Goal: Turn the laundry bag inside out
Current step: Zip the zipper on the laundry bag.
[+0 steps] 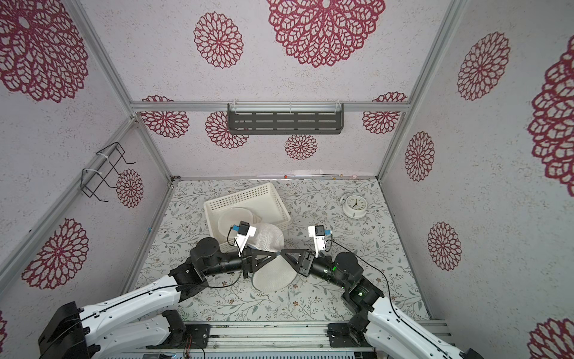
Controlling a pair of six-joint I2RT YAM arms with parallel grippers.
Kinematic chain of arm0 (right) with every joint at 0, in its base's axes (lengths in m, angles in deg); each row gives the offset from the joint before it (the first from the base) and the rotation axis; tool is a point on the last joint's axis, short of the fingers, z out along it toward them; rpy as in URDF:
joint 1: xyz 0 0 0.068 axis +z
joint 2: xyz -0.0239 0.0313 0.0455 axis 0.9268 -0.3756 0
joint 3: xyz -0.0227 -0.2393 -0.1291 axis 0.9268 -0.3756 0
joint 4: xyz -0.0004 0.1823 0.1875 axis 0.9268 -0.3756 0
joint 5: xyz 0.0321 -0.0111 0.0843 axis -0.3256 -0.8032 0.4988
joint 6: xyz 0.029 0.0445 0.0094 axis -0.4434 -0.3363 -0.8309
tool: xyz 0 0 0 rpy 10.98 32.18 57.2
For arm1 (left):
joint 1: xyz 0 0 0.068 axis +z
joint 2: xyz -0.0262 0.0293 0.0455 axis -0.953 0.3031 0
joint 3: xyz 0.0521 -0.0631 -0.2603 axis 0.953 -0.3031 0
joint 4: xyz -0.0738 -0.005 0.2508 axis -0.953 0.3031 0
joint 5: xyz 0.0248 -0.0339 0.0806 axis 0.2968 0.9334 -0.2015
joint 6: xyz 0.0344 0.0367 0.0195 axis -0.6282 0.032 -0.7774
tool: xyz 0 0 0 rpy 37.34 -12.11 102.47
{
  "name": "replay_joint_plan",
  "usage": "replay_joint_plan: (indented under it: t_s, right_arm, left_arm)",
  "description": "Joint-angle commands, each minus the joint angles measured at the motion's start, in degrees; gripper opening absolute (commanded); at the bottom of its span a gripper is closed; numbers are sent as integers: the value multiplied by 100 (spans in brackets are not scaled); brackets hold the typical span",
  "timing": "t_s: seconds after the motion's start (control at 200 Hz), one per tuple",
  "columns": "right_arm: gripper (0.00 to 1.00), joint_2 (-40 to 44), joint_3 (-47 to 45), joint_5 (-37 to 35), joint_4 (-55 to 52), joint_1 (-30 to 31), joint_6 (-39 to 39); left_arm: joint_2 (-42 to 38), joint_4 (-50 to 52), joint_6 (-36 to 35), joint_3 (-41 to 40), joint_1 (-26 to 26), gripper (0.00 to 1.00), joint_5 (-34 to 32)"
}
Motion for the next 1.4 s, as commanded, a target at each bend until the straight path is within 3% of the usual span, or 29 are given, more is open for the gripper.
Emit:
replay_joint_plan:
  t_s: [0.0, 0.355, 0.585, 0.745, 1.046, 1.186, 1.331, 1.396]
  right_arm:
    - [25, -8, 64, -110, 41, 25, 27]
    - [20, -149, 76, -145, 21, 25, 88]
    - [0, -97, 99, -339, -142, 25, 99]
    - [0, 92, 191, -623, -620, -72, 169]
    - [0, 701, -43, -791, -1770, -602, 150]
    - [0, 788, -206, -716, -1572, -647, 17]
    - [0, 243, 181, -715, -1441, -656, 353]
    - [0, -28, 376, -744, -1439, -677, 566]
  left_arm:
    - [-31, -219, -120, 56, -34, 0, 29]
    - [-17, -216, -78, 153, -51, 0, -31]
    - [-41, -215, -69, 127, -54, 0, -157]
    - [-211, -215, -120, -6, -50, 0, -443]
    - [-1114, -202, -344, -447, -40, 0, -1635]
    - [-1163, -202, -317, -575, -47, 0, -1940]
    - [-717, -202, -77, -658, -57, 24, -1916]
    - [-581, -202, 71, -774, -51, 41, -1966]
